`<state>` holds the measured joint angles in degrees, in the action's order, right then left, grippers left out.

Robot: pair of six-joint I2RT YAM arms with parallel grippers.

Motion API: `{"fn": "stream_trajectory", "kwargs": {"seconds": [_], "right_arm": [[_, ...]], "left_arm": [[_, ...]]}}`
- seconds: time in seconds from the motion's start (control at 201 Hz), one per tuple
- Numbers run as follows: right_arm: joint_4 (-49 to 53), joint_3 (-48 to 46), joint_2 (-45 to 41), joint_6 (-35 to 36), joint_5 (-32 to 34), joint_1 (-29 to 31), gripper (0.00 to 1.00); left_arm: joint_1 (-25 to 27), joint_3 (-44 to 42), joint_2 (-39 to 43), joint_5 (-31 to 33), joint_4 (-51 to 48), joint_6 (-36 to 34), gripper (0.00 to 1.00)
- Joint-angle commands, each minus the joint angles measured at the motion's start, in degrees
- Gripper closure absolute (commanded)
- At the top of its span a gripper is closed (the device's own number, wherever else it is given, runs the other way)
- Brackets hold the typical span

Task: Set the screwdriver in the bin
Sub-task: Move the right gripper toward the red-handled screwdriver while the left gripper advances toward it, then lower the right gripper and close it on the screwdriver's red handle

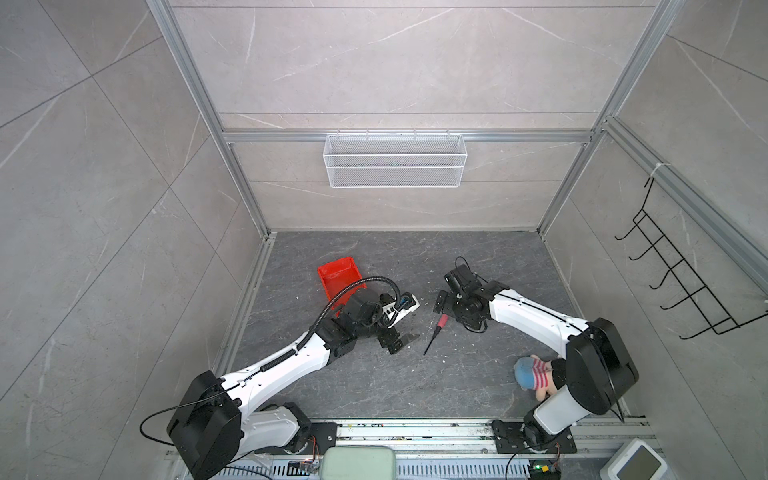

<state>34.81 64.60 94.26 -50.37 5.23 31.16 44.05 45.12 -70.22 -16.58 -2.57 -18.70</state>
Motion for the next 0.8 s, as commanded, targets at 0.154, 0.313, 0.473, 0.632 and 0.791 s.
{"fn": "stream_trajectory", "kwargs": {"seconds": [0.154,0.313,0.473,0.632,0.791], "right_arm": [[5.09,6.09,6.59,-2.64,-1.61,0.09,0.23],[5.21,8.22,10.64,-2.6,-2.09,-0.65,0.31],[5.0,10.7,14.68,-1.54,-3.62,-0.83,0.46],[5.09,12.19,17.87,-1.94,-4.55,-0.84,0.55],[5.27,12.48,19.42,-2.09,-4.91,-0.83,0.61]], "left_arm": [[0.86,0.64,1.03,0.6,-0.95,-1.34,0.0],[1.03,-0.6,2.01,1.25,-0.44,-0.75,0.0],[1.1,-1.13,2.34,1.37,-0.24,-0.46,0.0],[1.06,-1.21,2.23,1.42,-0.18,-0.98,0.0],[1.17,-1.44,2.62,1.64,-0.32,-0.41,0.0]]}}
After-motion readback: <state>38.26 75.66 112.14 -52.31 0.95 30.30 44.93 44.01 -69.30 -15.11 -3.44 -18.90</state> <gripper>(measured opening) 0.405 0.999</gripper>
